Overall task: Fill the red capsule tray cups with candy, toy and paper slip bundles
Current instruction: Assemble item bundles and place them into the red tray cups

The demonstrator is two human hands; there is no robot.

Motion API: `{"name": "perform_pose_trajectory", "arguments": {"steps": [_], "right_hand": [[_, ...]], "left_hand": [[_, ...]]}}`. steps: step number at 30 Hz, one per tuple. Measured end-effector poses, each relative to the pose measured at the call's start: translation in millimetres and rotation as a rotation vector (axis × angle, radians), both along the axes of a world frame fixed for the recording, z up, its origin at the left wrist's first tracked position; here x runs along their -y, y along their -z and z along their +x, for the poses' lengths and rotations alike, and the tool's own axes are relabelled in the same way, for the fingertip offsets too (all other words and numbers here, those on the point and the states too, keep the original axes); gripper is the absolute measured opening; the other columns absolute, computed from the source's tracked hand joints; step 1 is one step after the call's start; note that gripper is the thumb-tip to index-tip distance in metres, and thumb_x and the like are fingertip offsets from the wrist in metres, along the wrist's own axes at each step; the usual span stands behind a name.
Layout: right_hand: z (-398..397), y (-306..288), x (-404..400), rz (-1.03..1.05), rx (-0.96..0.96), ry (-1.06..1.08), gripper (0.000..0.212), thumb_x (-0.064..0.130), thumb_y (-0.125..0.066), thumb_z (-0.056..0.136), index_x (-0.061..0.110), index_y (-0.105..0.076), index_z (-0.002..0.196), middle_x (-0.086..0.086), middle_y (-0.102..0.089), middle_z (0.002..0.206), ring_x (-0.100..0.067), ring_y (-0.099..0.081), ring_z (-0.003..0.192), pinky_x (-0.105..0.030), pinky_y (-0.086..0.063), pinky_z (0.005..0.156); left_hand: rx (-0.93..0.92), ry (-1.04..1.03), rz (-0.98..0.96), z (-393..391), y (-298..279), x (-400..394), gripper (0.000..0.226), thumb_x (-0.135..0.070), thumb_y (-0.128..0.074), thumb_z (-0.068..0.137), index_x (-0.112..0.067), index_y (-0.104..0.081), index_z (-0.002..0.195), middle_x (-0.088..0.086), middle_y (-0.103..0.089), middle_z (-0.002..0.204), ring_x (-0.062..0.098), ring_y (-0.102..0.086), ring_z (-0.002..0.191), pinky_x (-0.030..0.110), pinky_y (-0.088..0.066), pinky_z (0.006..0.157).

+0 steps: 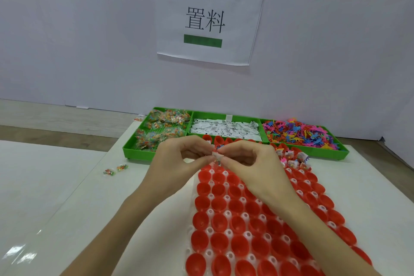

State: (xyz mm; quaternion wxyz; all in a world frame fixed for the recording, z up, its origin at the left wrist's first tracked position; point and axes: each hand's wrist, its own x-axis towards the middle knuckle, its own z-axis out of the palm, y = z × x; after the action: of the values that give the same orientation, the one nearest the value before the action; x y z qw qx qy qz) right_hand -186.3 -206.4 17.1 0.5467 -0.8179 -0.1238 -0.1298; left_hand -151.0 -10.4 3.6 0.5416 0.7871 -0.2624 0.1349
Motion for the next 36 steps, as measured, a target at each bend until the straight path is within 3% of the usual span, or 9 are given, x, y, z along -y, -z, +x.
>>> {"name": "perform_pose_trajectory", "arguments": {"steps": [5,10,22,25,28,31,34,36], "right_hand": [[22.3,-7.3,-3.3,-0.105,-0.096,-0.054,0.013,0.022,-0.084,0.084,0.019,-0.081,0.096,0.009,-0.079,0.087,-0.003,-0.075,0.084,-0.019,-0.059,0.082],[27.2,7.5,-7.4,-0.208,-0.2,-0.054,0.009,0.017,-0.083,0.084,0.017,-0.08,0.093,0.003,-0.079,0.084,-0.008,-0.076,0.078,-0.028,-0.062,0.082],[31.7,14.1,-20.3,-0.468,-0.059,-0.022,0.011,0.01,-0.08,0.084,0.019,-0.08,0.09,0.01,-0.076,0.084,0.002,-0.07,0.077,-0.008,-0.053,0.074],[30.3,12.3,-20.8,-0.603,0.012,-0.062,0.013,0.01,-0.078,0.085,0.021,-0.08,0.091,0.009,-0.076,0.089,-0.003,-0.068,0.086,-0.017,-0.054,0.08],[28.2,12.5,-20.9,-0.773,0.081,-0.044,0.012,0.021,-0.078,0.087,0.03,-0.078,0.095,0.014,-0.071,0.096,-0.006,-0.048,0.099,-0.024,-0.044,0.085],[29.2,15.3,-19.6,-0.768,0.104,-0.043,0.014,0.021,-0.077,0.087,0.031,-0.079,0.096,0.016,-0.065,0.096,-0.004,-0.045,0.095,-0.02,-0.04,0.083],[32.7,12.9,-18.9,-0.743,0.064,-0.059,0.013,0.019,-0.076,0.087,0.028,-0.082,0.096,0.023,-0.05,0.08,0.008,-0.051,0.075,-0.007,-0.036,0.07],[34.1,11.1,-20.1,-0.736,0.033,-0.094,0.014,0.015,-0.075,0.087,0.023,-0.083,0.095,0.027,-0.047,0.071,0.023,-0.051,0.071,0.002,-0.036,0.065]], "left_hand": [[-0.065,-0.035,-0.004,6.2,4.8,-8.0,0.018,-0.014,-0.087,0.079,-0.017,-0.08,0.094,-0.005,-0.079,0.083,0.01,-0.076,0.079,0.027,-0.063,0.077],[-0.145,-0.038,0.106,7.7,17.2,-11.8,0.021,-0.012,-0.089,0.076,-0.02,-0.077,0.091,-0.005,-0.076,0.075,0.01,-0.075,0.072,0.033,-0.063,0.075],[-0.025,-0.061,0.236,9.2,21.9,-15.2,0.017,-0.008,-0.089,0.075,-0.016,-0.075,0.079,-0.01,-0.074,0.072,0.007,-0.071,0.069,0.016,-0.056,0.066],[0.027,-0.06,0.283,8.4,20.9,-15.6,0.014,-0.006,-0.088,0.075,-0.016,-0.078,0.077,-0.013,-0.074,0.069,0.003,-0.07,0.068,0.011,-0.053,0.067],[0.079,-0.067,0.341,6.5,20.1,-14.5,0.012,-0.01,-0.087,0.077,-0.021,-0.082,0.081,-0.015,-0.075,0.072,0.002,-0.07,0.071,0.013,-0.054,0.07],[0.114,-0.082,0.382,6.1,20.1,-12.5,0.013,-0.012,-0.086,0.08,-0.024,-0.084,0.086,-0.014,-0.077,0.076,0.003,-0.071,0.076,0.015,-0.054,0.073],[0.138,-0.08,0.458,7.3,18.7,-12.9,0.011,-0.018,-0.08,0.087,-0.025,-0.084,0.096,-0.01,-0.08,0.086,0.006,-0.072,0.081,0.013,-0.053,0.077],[0.146,-0.073,0.471,7.9,18.1,-14.0,0.011,-0.021,-0.079,0.088,-0.023,-0.084,0.098,-0.008,-0.08,0.088,0.007,-0.072,0.078,0.02,-0.055,0.078]]}}
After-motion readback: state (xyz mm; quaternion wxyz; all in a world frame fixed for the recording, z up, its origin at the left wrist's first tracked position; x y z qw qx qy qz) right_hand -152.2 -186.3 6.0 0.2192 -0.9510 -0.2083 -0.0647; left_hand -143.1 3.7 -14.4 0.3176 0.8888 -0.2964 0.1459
